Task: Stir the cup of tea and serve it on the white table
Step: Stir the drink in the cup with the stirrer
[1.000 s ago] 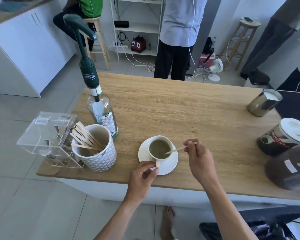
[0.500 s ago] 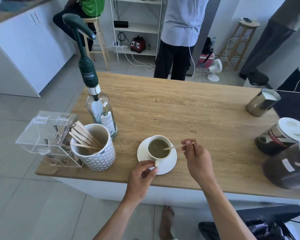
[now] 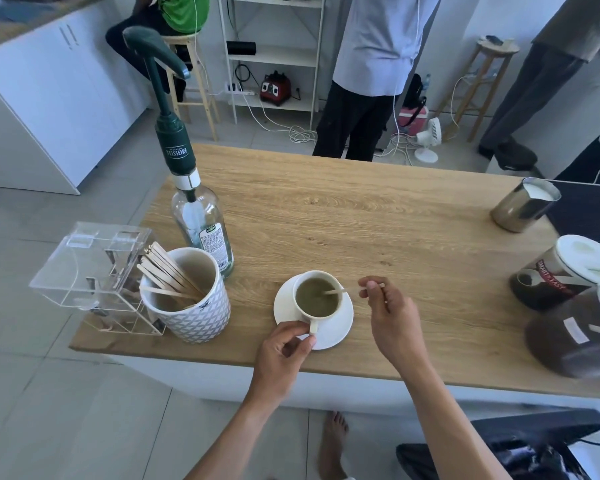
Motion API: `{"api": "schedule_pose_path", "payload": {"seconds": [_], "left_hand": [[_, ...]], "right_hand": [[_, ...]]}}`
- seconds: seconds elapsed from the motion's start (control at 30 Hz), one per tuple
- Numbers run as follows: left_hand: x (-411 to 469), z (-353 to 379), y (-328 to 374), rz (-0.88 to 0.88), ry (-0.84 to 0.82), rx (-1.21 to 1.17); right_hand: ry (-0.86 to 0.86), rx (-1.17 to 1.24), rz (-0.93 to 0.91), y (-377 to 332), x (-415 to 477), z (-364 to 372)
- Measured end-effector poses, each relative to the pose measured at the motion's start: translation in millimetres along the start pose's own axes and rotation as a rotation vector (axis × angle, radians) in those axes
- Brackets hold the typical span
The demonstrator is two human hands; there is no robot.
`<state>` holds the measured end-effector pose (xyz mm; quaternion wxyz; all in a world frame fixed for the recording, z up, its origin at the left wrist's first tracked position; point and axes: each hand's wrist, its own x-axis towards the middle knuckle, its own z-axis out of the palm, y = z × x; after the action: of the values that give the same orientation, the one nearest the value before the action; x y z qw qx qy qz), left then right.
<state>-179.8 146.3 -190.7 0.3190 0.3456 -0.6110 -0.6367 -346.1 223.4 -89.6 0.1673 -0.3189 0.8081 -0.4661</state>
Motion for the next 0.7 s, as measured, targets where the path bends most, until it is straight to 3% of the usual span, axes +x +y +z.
{"api": "schedule_pose_path", "payload": {"seconds": [0.07,0.2,0.3,0.43,0.53,0.7], "left_hand": [[0.5,0.9,-0.2,-0.006,-0.001,0.001],[0.2,1.1,0.3,-0.013,0.0,0.005],[0.8,-0.1,-0.3,-0.017,0.006,0.016],[0.0,-0.3,-1.1,-0.019,0.01,0.011],[0.6,-0.3,-1.5,-0.016,0.004,0.017],[0.4,0.5,1.1,-0.024,0.011,0.027]], "right_hand": [[-0.047,-0.003,0.013,-0.5,-0.6,0.4],[0.013,0.019,0.022,-2.0,0.6,-1.4],[-0.061,0.014,-0.012,-2.5,-2.3,1.1],[0.01,0.016,0.015,-1.4,-1.2,-2.3],[-0.053,0.008,0.004,-3.3,-1.7,-0.2],[-0.01,0.016,-0.014,-6.8,-1.3,1.5]]}}
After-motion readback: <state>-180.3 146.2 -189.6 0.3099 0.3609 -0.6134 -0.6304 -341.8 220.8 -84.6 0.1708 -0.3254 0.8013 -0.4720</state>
